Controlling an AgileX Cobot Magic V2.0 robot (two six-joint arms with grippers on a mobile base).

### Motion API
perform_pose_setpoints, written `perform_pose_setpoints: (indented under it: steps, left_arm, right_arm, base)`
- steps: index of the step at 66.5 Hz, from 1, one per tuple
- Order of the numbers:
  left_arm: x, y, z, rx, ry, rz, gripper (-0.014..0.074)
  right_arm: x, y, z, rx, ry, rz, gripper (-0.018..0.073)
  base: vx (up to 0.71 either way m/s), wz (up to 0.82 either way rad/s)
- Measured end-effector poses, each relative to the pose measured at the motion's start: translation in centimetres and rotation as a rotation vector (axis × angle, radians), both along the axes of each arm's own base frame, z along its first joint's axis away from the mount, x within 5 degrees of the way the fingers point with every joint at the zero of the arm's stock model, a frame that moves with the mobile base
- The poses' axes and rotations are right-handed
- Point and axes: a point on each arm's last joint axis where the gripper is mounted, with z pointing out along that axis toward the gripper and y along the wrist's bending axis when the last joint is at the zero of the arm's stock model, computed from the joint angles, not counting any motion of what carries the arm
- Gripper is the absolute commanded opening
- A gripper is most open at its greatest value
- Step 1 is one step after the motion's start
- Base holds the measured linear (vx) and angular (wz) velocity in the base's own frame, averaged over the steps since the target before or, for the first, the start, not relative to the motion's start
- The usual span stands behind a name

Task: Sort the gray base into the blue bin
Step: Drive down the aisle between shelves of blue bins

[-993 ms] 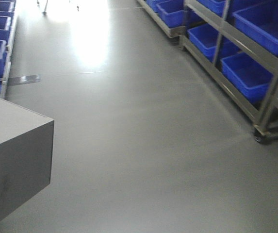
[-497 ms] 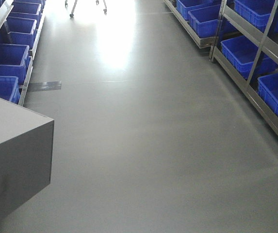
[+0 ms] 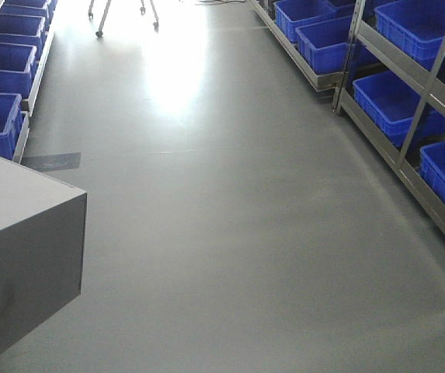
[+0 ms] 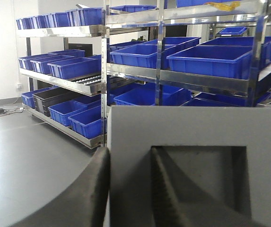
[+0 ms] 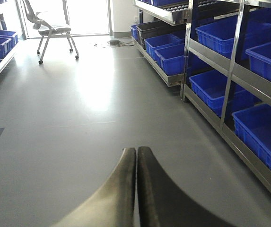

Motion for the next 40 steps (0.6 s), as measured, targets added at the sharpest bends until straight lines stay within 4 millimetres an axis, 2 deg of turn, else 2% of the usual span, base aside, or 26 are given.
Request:
perform_pose_setpoints:
  steps: [40]
  left_arm:
    - [0.00, 0.00, 0.00, 0.000, 0.000, 0.000, 0.0002]
  right_arm:
    - [0.00, 0.00, 0.00, 0.000, 0.000, 0.000, -0.0005]
  base:
    - [0.49, 0.03]
